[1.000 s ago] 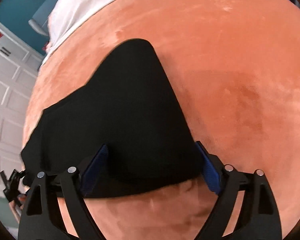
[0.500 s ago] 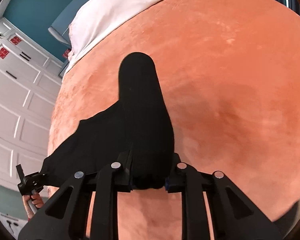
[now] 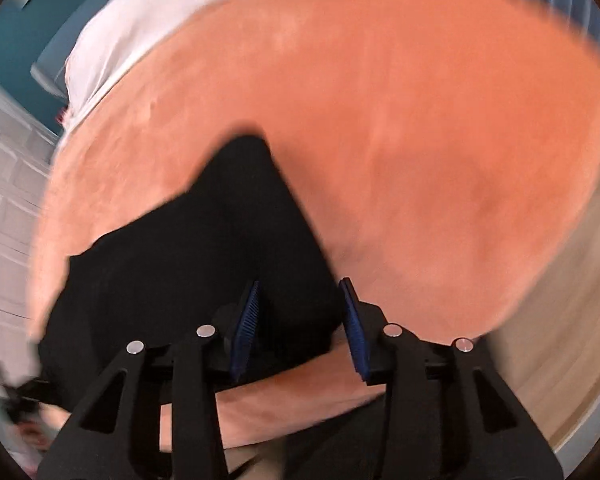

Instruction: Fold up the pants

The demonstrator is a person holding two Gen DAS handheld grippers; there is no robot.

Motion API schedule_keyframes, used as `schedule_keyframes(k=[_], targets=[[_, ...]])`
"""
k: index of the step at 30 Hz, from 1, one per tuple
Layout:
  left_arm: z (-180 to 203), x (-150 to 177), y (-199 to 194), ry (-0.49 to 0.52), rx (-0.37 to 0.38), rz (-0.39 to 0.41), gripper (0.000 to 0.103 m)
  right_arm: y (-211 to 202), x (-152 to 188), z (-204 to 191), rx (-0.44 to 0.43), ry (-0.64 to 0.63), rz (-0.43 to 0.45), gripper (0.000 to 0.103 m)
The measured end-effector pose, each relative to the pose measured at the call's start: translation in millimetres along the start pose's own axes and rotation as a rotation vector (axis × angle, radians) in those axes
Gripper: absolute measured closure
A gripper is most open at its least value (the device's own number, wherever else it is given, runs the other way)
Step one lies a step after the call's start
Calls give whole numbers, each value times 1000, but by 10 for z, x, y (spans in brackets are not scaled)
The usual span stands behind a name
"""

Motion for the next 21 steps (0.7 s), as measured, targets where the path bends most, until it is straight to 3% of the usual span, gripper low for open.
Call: schedule_keyframes(k=[2,3,5,7,8,9,11,12,14,15,16,19,21], targets=[[7,-53,-125,30,-13,38,68,-327,-123,-318,28,-159,132,63],[25,-62,-184,53,-29,57,68,-430,-103,-626,-33,-233,147,61],[119,-78,-380,119,-100,128,68,-411,18,-1072,-145,-302,96,50],[208,-120,-556,156,-161,196,68,-260,330,-1636,-254,-380,15,50],[207,-163,-620,173,-201,234,62,-157,456,-1821,-259,-425,-10,50],[176,-199,-743,197,-254,285,45,-10,590,-2007,-235,-484,-22,50],[90,-378,-976,238,-340,396,27,241,781,-2173,-184,-558,-56,50],[40,-432,-1032,243,-351,413,27,387,871,-2194,-139,-586,-75,50],[-149,-543,-1079,227,-343,400,27,541,948,-2222,-67,-627,-29,60],[-246,-567,-1077,209,-336,386,28,543,916,-2246,-21,-661,-2,80],[-324,-563,-1080,184,-323,372,28,507,866,-2251,-4,-656,5,86],[-428,-444,-1046,159,-300,351,28,265,661,-2248,-110,-467,-9,88],[-397,-381,-929,158,-283,328,28,117,554,-2457,-151,-455,33,88]])
Point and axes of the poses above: each gripper's, at about its wrist camera, not at the fingertips, and y roughly the way its jaws point, z to its right, x to its underside, the point moved 8 cm from there along y, roughly the way its jaws point, and after that the axes turned 10 degrees about z, right-handed, at the moved point
